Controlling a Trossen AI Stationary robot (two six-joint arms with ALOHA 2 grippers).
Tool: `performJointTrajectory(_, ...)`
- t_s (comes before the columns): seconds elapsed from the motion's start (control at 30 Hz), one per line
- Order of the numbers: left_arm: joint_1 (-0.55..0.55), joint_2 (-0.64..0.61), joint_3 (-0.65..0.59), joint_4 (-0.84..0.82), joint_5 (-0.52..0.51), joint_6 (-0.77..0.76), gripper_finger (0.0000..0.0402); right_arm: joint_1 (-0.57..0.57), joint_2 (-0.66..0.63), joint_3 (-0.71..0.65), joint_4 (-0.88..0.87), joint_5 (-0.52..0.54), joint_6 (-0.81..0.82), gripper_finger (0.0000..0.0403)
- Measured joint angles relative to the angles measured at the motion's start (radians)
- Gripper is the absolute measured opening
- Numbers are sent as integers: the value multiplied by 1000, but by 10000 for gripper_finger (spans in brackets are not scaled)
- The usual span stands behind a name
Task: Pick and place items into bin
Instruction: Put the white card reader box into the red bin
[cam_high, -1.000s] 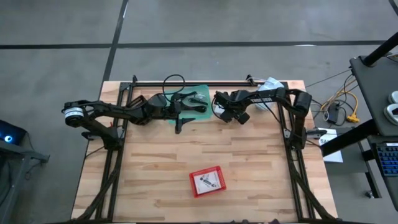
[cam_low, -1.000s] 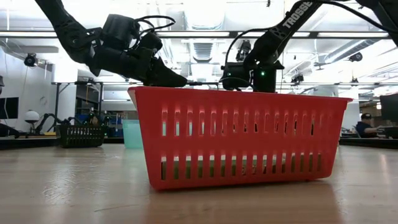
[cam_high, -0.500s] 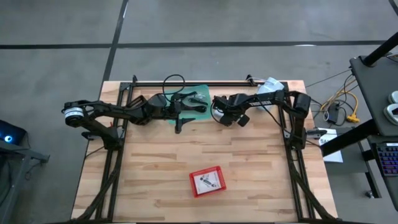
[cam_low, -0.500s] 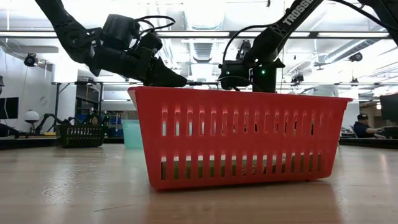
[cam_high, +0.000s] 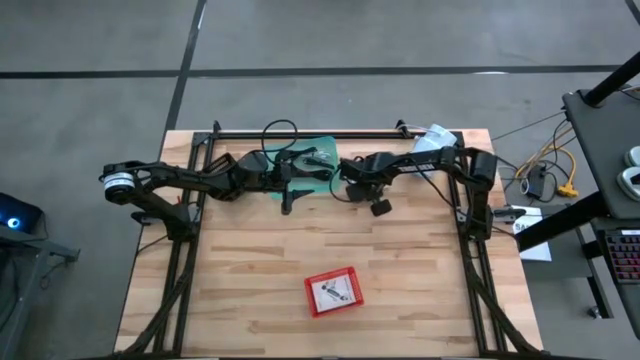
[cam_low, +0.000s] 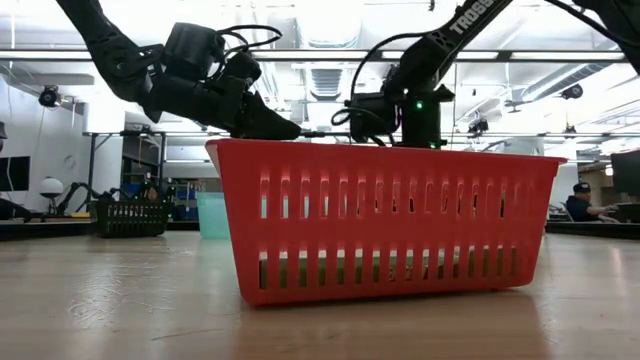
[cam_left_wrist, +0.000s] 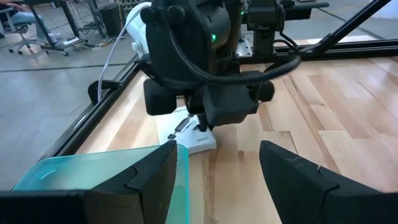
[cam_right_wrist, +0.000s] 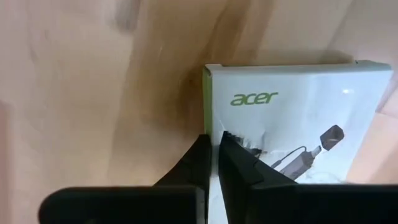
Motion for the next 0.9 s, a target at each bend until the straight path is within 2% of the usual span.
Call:
performJointTrajectory(0.1,0,0,0,1,0,0,212,4,-13,36,-26,-14,104,10)
performJointTrajectory(0.23,0,0,0,0,0,0,212,18,-65,80,-34,-107,196,9)
performJointTrajectory(0.43,0,0,0,-1,0,0,212,98,-183,110,-30,-185,360,9)
performJointTrajectory(0.7,0,0,0,-16,0,0,212,318,-333,93,53,-161,580,9)
performJointTrajectory(0.9,0,0,0,-12,0,0,212,503,-332,88,265,-103,704,9)
